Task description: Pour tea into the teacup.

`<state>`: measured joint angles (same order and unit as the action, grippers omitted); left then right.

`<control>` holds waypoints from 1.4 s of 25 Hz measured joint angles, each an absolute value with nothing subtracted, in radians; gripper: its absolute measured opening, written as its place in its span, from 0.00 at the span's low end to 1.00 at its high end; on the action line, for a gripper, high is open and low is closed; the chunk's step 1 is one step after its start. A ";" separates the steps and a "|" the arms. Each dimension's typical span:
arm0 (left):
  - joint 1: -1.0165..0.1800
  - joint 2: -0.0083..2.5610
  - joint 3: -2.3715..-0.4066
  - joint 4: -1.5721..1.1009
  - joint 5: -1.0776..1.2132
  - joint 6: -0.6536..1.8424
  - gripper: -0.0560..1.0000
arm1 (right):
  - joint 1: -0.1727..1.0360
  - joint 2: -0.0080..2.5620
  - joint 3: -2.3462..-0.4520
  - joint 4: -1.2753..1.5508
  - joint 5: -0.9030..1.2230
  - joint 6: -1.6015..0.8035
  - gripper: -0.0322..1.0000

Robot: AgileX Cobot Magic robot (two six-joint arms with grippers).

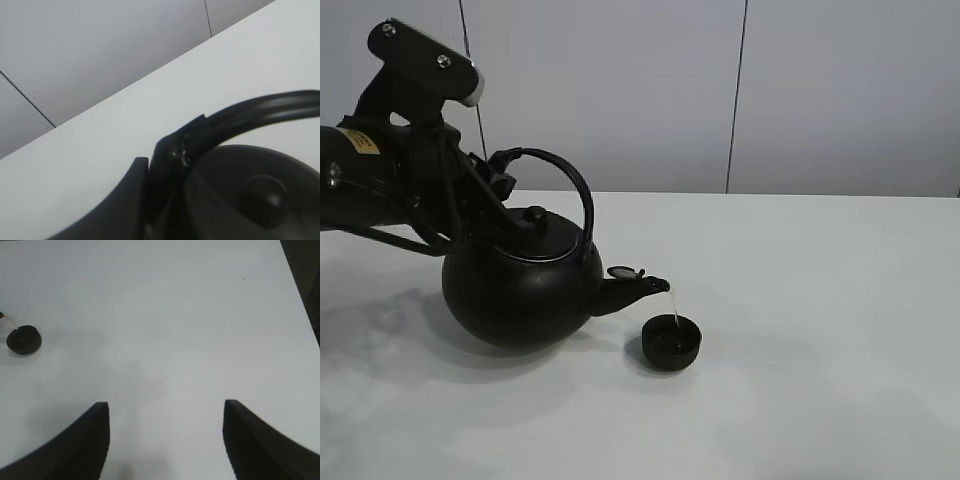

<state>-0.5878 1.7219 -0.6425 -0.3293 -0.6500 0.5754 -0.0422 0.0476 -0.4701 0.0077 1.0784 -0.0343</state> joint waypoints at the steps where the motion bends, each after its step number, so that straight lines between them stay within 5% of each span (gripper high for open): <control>1: -0.585 1.722 -0.642 -0.330 -0.650 0.575 0.16 | -0.042 0.048 -0.470 0.008 1.078 -0.034 0.47; 35: -0.583 1.722 -0.642 -0.329 -0.650 0.581 0.16 | -0.042 0.048 -0.470 0.008 1.080 -0.034 0.47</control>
<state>-0.5827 1.7219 -0.6425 -0.3293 -0.6500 0.5808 -0.0422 0.0476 -0.4701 0.0077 1.0803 -0.0343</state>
